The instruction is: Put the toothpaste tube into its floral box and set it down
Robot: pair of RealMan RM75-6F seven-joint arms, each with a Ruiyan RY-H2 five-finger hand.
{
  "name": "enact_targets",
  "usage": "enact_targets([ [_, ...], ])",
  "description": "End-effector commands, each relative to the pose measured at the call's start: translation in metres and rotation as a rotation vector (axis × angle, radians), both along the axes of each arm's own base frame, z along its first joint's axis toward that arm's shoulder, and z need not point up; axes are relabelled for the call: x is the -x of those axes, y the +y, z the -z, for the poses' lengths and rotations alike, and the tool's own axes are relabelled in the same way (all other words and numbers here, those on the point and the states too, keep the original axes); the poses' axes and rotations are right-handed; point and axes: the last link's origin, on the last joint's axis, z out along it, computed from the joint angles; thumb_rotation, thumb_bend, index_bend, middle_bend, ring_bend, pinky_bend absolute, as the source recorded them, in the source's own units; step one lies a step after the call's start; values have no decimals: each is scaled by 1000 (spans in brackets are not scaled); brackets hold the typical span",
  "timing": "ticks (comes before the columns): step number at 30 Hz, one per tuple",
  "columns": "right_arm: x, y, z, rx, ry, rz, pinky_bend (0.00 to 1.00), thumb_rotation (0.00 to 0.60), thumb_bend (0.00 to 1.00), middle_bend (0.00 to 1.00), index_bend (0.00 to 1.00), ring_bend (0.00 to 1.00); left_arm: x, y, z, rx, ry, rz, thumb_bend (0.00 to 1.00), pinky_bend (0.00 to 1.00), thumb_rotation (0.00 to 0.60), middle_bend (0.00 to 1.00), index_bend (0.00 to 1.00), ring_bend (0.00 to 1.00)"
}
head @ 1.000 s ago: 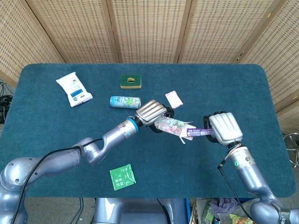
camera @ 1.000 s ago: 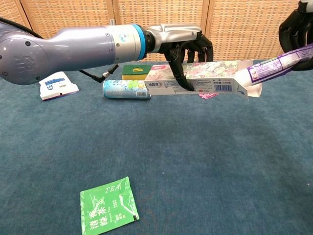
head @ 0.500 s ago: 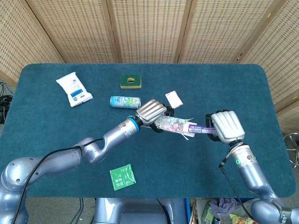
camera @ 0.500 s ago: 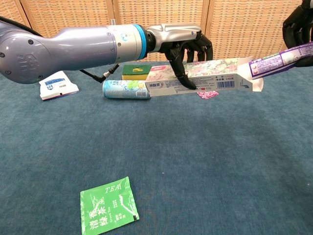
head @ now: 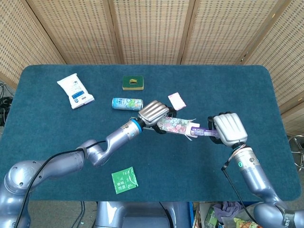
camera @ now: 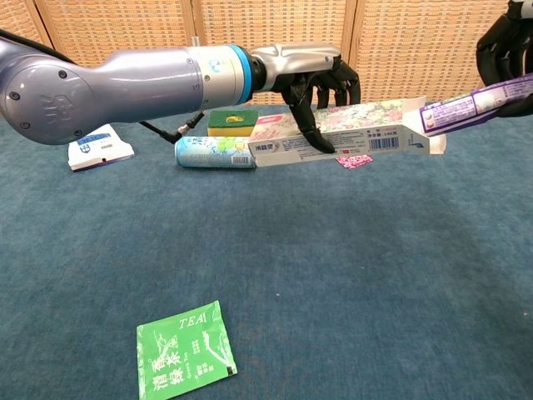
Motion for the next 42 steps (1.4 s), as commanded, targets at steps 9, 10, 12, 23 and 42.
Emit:
enact_targets([
  [9,-6,-3,3,26,32,14,409,600,760,613,629,479,-9,-4,5,40,-22,-33,198,511,600,471,503,466],
  [10,-7,-3,4,25,35,14,409,600,760,612,629,479,-10,-4,5,40,-23,-35,198,511,600,472,503,466],
  [12,-9,-2,5,23,40,9,409,600,760,612,629,479,-13,-5,6,46,-33,-43,198,511,600,472,503,466],
  [23,-23,4,11,69,134,-91,409,600,760,548,602,479,-24,-10,12,83,-185,-124,198,511,600,502,537,485],
  [42,-13,21,-42,468,386,-202,0,600,0,0,0,0,-13,-42,68,206,-872,-285,222,511,600,504,549,486],
])
